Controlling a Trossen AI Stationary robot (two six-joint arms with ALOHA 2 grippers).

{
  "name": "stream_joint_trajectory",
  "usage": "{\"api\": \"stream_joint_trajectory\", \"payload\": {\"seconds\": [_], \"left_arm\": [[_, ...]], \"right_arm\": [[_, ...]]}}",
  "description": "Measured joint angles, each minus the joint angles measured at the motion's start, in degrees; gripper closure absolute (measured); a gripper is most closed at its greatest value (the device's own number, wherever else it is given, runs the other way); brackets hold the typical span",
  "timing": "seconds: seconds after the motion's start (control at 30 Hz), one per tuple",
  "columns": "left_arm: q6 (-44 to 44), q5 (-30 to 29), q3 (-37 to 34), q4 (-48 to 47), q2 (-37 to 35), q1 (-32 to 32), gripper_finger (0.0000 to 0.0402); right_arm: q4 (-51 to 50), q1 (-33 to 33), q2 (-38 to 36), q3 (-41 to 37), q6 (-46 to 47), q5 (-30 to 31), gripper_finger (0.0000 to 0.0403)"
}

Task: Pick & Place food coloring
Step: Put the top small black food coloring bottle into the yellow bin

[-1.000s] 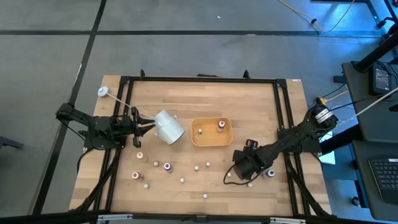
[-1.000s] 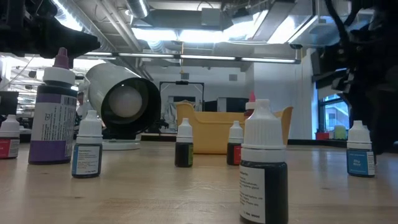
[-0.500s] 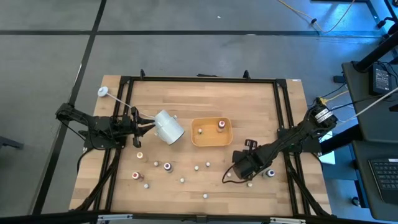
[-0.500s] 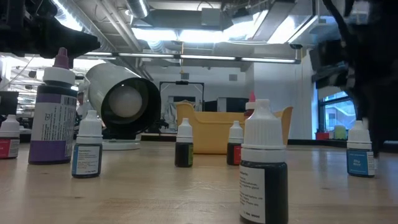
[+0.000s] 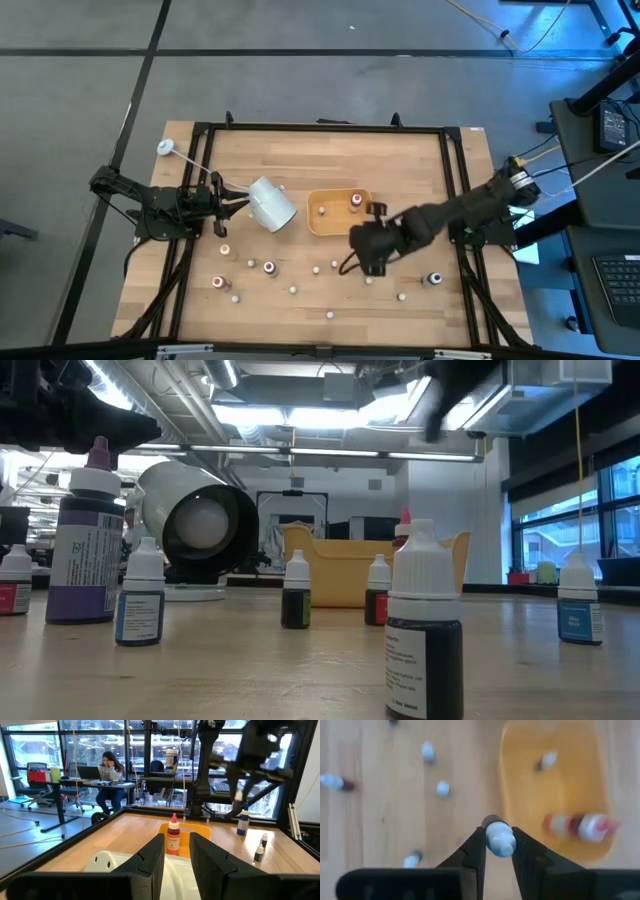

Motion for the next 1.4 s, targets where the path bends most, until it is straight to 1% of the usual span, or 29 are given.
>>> {"api": "stream_joint_trajectory", "payload": {"seconds": [0.1,0.2,0.3,0.47,0.57,0.77,0.97,1.4], "left_arm": [[0.0,0.0,0.0,0.0,0.0,0.0,0.0313],[0.0,0.0,0.0,0.0,0.0,0.0,0.0313],[0.0,0.0,0.0,0.0,0.0,0.0,0.0313],[0.0,0.0,0.0,0.0,0.0,0.0,0.0313],[2.2,0.0,0.0,0.0,0.0,0.0,0.0313],[9.4,0.0,0.0,0.0,0.0,0.0,0.0313],[11.4,0.0,0.0,0.0,0.0,0.0,0.0313],[11.5,0.0,0.0,0.0,0.0,0.0,0.0313]], "right_arm": [[3.1,-4.5,0.0,1.5,-7.0,-0.2,0.0323],[6.2,-9.4,0.1,1.2,-12.1,-3.5,0.0323],[8.4,-14.0,1.4,1.2,-15.9,-7.9,0.0322],[10.5,-18.6,5.1,1.1,-18.7,-10.9,0.0321],[10.7,-19.7,7.9,1.1,-18.8,-13.7,0.0321],[13.4,-19.8,13.5,1.1,-17.1,-14.3,0.0321],[16.1,-20.5,18.6,1.1,-15.9,-20.1,0.0321],[18.4,-21.6,22.8,1.1,-14.6,-20.0,0.0321]]}}
